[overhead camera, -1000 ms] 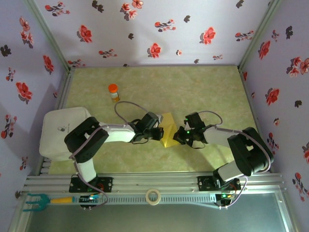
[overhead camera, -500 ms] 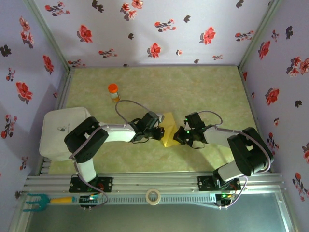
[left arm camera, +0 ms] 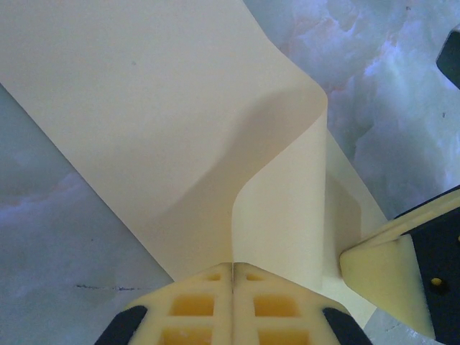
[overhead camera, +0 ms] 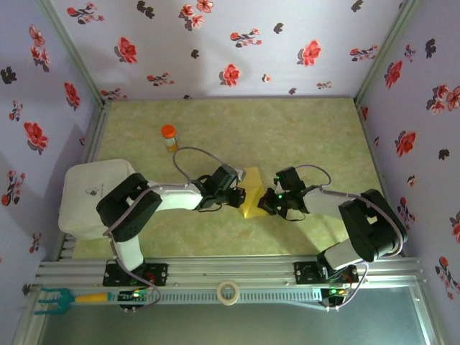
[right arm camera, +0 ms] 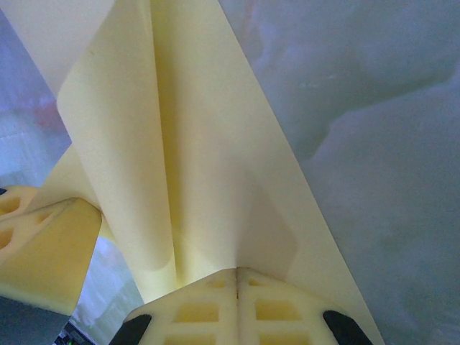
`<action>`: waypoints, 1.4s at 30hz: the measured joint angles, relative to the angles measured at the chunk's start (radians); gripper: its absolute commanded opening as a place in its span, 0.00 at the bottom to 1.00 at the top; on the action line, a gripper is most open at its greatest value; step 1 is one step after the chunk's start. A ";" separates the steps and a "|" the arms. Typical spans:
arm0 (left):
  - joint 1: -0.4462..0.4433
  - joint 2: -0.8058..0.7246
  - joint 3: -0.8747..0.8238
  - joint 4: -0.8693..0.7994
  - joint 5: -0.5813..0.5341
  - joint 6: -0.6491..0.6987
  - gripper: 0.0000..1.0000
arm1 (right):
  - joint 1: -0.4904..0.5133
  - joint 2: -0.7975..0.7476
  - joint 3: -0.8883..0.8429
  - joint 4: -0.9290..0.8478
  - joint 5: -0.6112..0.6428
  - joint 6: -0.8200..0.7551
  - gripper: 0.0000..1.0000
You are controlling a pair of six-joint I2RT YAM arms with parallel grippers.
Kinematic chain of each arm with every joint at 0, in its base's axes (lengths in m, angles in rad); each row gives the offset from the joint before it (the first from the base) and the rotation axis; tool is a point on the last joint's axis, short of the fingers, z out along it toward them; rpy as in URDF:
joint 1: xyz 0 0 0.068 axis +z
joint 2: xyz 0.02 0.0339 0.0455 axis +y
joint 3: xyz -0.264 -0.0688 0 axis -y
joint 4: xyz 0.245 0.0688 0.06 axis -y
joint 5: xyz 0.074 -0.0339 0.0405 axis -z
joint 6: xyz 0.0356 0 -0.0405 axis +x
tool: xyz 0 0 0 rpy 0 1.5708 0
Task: Fold a paper plane with a square sheet of paper (pick it up from the middle)
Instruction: Fold the triangle a second time at the center of the table.
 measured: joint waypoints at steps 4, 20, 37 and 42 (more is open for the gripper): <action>0.003 0.005 0.000 0.000 0.002 0.004 0.05 | 0.000 0.000 0.000 0.000 0.000 -0.001 0.02; 0.013 0.018 0.011 0.006 0.030 0.037 0.06 | 0.000 0.002 0.000 0.000 -0.005 -0.007 0.02; 0.022 0.039 0.032 0.003 0.045 0.047 0.06 | 0.000 0.004 0.000 0.000 -0.008 -0.016 0.02; 0.022 0.045 0.032 0.003 0.045 0.047 0.05 | 0.000 0.004 0.000 0.000 -0.008 -0.019 0.02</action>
